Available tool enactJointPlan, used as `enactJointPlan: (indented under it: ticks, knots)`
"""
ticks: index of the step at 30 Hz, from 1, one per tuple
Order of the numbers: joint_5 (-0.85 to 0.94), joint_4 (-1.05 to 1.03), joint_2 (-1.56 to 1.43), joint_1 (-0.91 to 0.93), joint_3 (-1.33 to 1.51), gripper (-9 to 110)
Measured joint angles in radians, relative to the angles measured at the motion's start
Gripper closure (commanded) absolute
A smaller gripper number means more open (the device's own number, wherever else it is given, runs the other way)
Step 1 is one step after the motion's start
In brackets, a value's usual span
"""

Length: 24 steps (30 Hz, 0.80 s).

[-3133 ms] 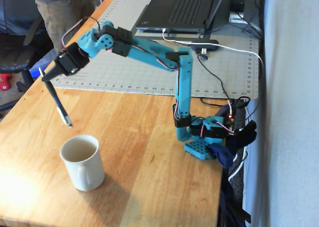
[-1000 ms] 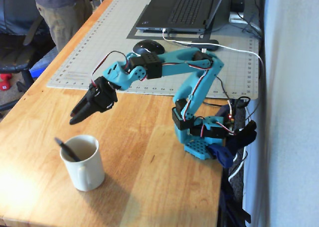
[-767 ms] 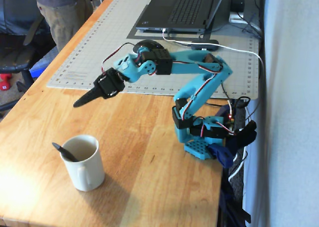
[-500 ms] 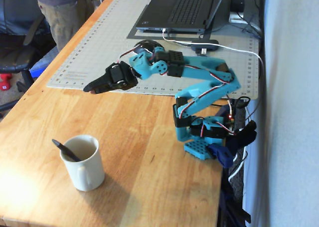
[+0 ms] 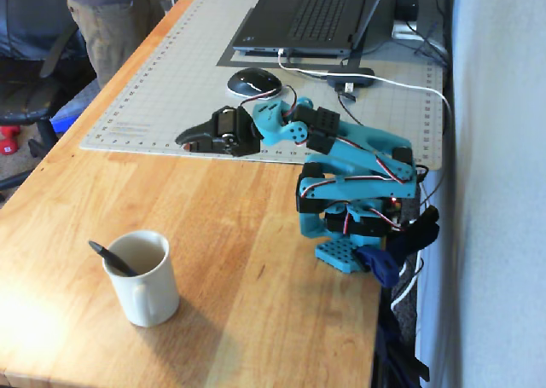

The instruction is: Grasp a pen and put it in a mug.

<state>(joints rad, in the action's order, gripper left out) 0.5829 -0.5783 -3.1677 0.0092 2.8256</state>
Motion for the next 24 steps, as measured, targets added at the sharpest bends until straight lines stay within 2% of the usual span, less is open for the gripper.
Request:
enactJointPlan:
  ticks: [7,15,24]
  knots:
    - [-0.101,0.0,-0.15,0.009,0.186,101]
    - [-0.275,-0.006,-0.156,0.009,0.293,101]
    - [-0.368,-0.255,-0.156,0.071,0.324,101]
